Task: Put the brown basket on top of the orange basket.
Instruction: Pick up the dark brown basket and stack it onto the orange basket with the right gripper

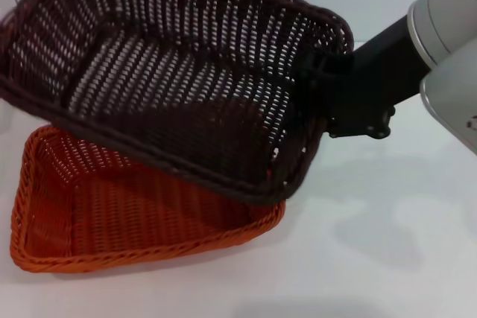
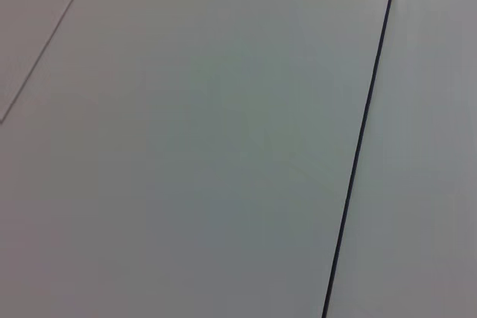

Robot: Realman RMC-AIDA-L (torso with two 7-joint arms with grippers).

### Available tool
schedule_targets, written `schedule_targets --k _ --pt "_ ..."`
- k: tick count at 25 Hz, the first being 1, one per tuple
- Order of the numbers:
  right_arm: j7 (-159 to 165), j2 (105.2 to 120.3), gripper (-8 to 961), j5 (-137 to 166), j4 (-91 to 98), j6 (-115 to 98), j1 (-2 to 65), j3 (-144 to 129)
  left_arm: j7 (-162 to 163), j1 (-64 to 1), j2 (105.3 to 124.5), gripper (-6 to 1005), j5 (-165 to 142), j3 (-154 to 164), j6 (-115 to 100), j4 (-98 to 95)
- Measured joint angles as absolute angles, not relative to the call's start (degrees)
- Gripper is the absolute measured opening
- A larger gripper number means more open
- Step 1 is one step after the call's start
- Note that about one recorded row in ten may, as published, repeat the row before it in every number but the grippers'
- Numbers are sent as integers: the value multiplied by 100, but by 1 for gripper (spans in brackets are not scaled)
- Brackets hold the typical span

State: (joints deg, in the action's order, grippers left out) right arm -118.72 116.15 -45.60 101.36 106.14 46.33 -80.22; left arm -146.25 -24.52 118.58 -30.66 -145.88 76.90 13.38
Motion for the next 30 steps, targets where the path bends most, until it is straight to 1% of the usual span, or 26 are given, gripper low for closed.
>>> schedule_targets --k 4,10,13,17,23,24,26,27,28,29,30 --pt "-12568 11575 126 -4545 9550 10589 4737 -7908 -14633 -2415 11857 763 -3028 -14592 7728 1265" --pt "-13110 11618 126 -4402 9149 10546 4824 -7845 -14637 -2384 11856 763 -3013 -14599 7793 1214" --pt "-13412 11643 126 -4264 8802 10499 5008 -7811 -14638 -2388 11856 764 -3012 -14599 7842 1201" --pt "-13752 11610 125 -4207 8239 10455 5430 -7761 -14640 -2432 11858 764 -3007 -14599 7906 1193" --pt "-14009 11609 125 -4096 7753 10394 5829 -7698 -14641 -2441 11864 764 -3005 -14599 7940 1177" --pt "-14071 11629 125 -4066 7597 10381 5968 -7694 -14640 -2444 11865 764 -3005 -14599 7959 1177" --pt "-14109 11648 125 -4048 7543 10365 6020 -7693 -14640 -2448 11865 764 -3005 -14597 7965 1177" --pt "-14192 11707 125 -4003 7434 10301 6126 -7690 -14639 -2451 11865 764 -3005 -14592 7969 1177" --pt "-14192 11707 125 -4003 7434 10301 6126 -7690 -14639 -2451 11865 764 -3005 -14592 7969 1177" --pt "-14229 11768 125 -3957 7341 10236 6207 -7703 -14640 -2452 11861 764 -3005 -14580 7973 1177" --pt "-14229 11768 125 -3957 7341 10236 6207 -7703 -14641 -2453 11860 764 -3005 -14577 7975 1177"
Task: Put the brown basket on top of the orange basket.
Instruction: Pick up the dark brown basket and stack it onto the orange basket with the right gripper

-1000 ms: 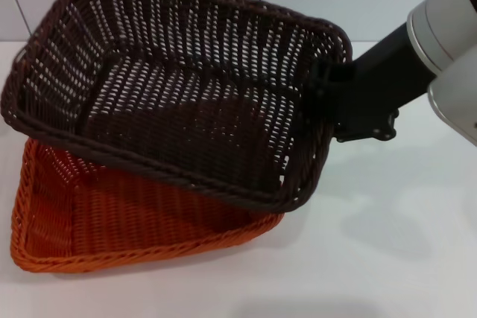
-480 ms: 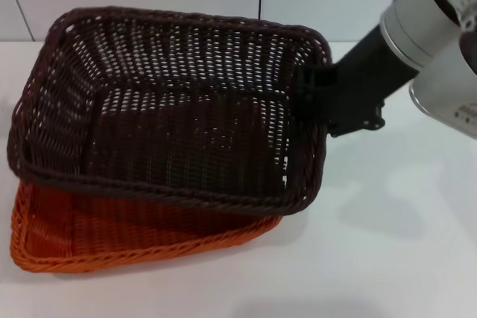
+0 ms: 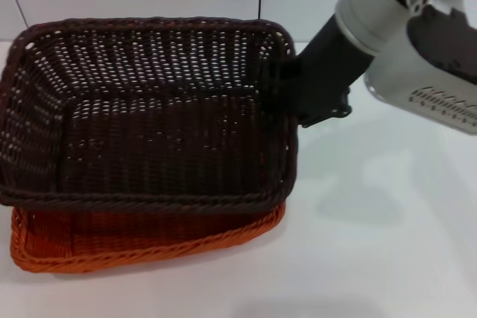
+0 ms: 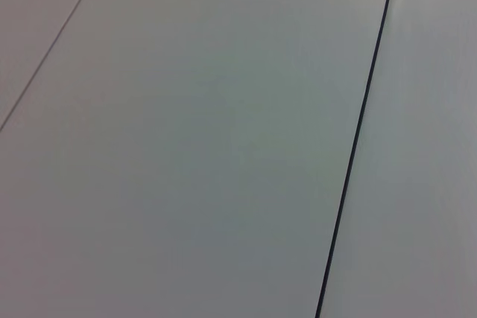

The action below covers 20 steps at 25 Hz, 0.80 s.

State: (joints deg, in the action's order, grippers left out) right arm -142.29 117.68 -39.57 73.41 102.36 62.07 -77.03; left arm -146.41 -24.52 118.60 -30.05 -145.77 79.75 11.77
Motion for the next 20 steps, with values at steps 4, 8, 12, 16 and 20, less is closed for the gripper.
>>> schedule_targets --k 4,8,12,16,20 --pt "-14264 11891 126 -3845 7233 10182 6383 -7778 -14642 -2440 11857 764 -3006 -14556 7980 1177" --pt "-14254 11915 126 -3898 7207 10150 6420 -7910 -14643 -2388 11848 764 -3006 -14536 7983 1177" --pt "-14172 11948 126 -4026 7084 9975 6453 -8093 -14643 -2325 11847 764 -3006 -14535 8008 1177" --pt "-13990 11948 126 -4146 7129 9955 6419 -8112 -14643 -2286 11847 764 -3011 -14536 8103 1177" --pt "-13608 11944 125 -4265 7199 9875 6369 -8124 -14643 -2270 11847 764 -3013 -14537 8151 1139"
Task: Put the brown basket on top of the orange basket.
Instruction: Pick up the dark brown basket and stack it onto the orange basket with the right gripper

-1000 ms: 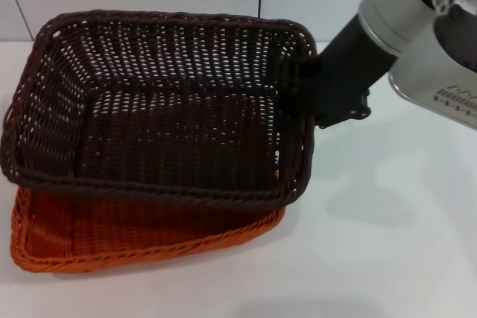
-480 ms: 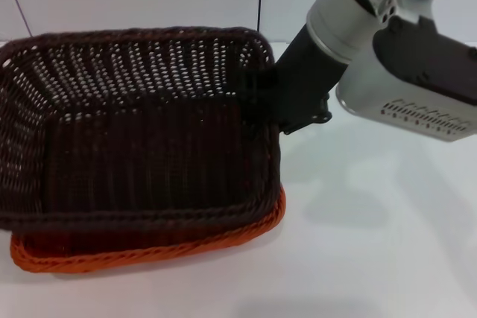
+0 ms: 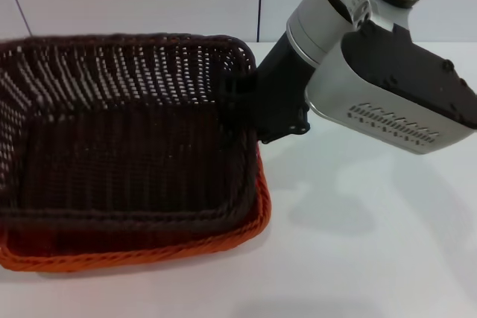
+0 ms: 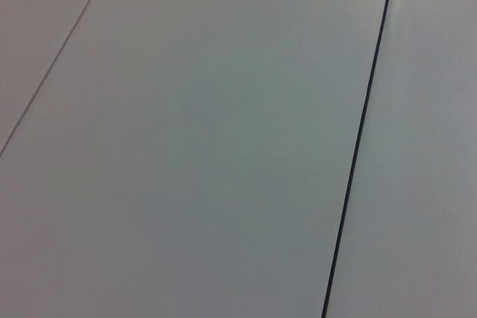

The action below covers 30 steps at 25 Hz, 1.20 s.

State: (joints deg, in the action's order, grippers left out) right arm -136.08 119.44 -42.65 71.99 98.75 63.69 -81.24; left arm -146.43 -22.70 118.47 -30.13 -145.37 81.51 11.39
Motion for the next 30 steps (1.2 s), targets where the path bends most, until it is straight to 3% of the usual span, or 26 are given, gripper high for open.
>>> schedule_targets --k 7,11,22,30 --pt "-13364 11948 125 -4319 7813 9612 5761 -8347 -14643 -2267 11847 764 -3012 -14537 8214 1117" --pt "-13330 11944 234 -4319 7978 9532 5544 -8517 -14643 -2267 11847 764 -3013 -14537 8283 1136" --pt "-13322 11920 391 -4355 8622 9117 5010 -8675 -14651 -2280 11839 764 -3015 -14549 8339 1177" --pt "-13223 11925 398 -4607 9810 9219 4305 -8409 -14651 -2294 11824 764 -3015 -14587 8342 1181"
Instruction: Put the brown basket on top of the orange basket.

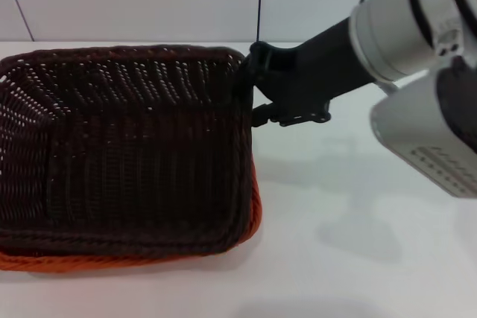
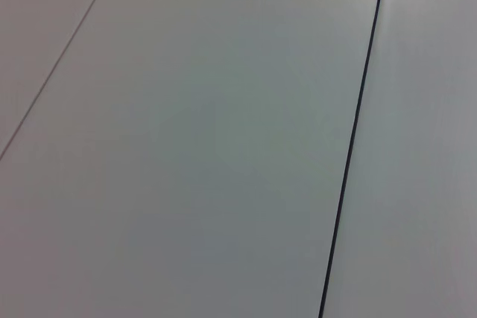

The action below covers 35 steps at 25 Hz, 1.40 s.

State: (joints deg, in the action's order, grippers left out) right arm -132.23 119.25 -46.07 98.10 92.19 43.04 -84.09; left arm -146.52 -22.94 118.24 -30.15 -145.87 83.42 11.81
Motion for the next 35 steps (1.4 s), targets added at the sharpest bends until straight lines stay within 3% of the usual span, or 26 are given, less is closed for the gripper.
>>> schedule_targets --k 7,20,32,35 --pt "-12863 11952 417 -4917 10780 9123 3550 -8244 -14660 -2284 11821 765 -3015 -14590 8407 1273" --pt "-10782 11913 453 -6513 11741 8365 3106 -6473 -14619 -2230 11813 765 -3009 -14597 8458 1654" --pt "-8971 11872 486 -8242 9749 6531 2600 -4776 -14295 -1953 11803 765 -2732 -14608 8460 1925" --pt "-9210 11796 494 -8859 9167 6291 2383 -4515 -14234 -1858 11824 765 -2691 -14606 8470 1866"
